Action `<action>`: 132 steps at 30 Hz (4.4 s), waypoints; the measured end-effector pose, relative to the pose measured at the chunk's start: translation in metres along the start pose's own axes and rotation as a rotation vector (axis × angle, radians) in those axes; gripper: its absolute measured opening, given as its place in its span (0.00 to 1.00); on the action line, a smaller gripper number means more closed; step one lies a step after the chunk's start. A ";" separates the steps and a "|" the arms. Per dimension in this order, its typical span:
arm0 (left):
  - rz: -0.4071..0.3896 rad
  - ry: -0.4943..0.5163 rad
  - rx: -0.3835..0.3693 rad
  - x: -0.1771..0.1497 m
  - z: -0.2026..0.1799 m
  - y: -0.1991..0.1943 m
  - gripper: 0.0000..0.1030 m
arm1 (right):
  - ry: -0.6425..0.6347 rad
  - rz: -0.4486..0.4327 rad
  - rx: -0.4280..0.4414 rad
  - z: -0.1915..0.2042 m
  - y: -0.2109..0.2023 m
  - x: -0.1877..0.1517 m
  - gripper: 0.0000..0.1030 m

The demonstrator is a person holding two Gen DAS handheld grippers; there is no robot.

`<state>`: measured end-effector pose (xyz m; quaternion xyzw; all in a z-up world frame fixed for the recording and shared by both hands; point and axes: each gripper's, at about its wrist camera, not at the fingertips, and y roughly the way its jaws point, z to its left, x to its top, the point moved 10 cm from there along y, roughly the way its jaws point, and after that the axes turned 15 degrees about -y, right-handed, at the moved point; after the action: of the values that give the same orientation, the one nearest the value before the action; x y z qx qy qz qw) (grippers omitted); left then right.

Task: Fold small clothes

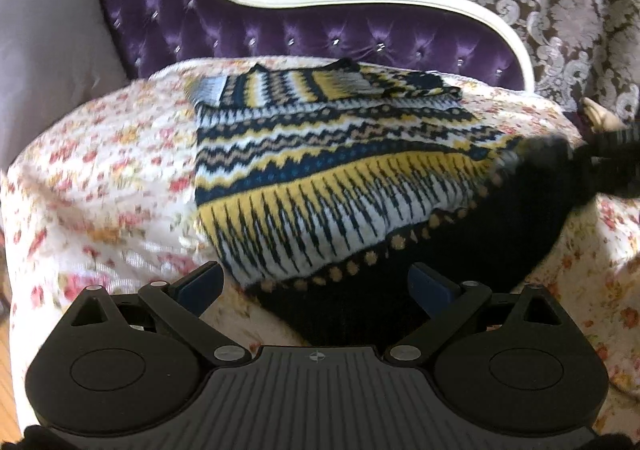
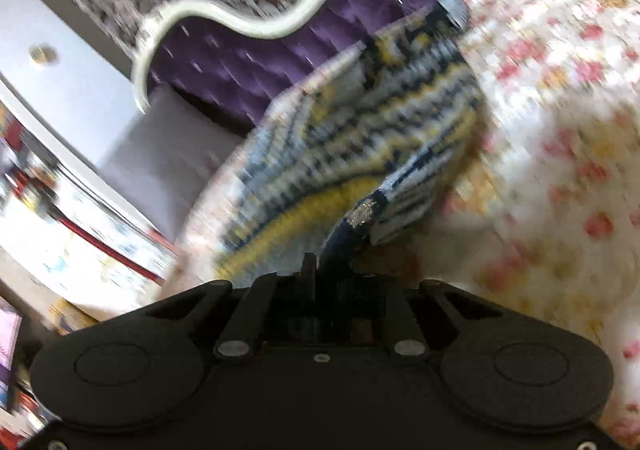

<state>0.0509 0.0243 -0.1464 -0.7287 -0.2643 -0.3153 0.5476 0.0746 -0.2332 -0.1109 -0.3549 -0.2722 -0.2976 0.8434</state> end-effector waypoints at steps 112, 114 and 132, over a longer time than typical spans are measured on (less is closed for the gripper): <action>-0.019 0.202 -0.090 0.219 0.000 0.169 0.19 | 0.194 -0.149 -0.120 -0.067 0.095 0.174 0.14; 0.030 0.098 -0.095 0.223 0.016 0.194 0.44 | 0.187 -0.138 -0.132 -0.080 0.110 0.176 0.20; 0.169 -0.133 -0.216 0.203 0.059 0.233 0.70 | -0.431 0.044 -0.327 -0.107 0.148 0.168 0.59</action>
<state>0.3655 0.0291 -0.1529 -0.8222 -0.2025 -0.2457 0.4718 0.3173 -0.2819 -0.1268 -0.5474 -0.3858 -0.2367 0.7039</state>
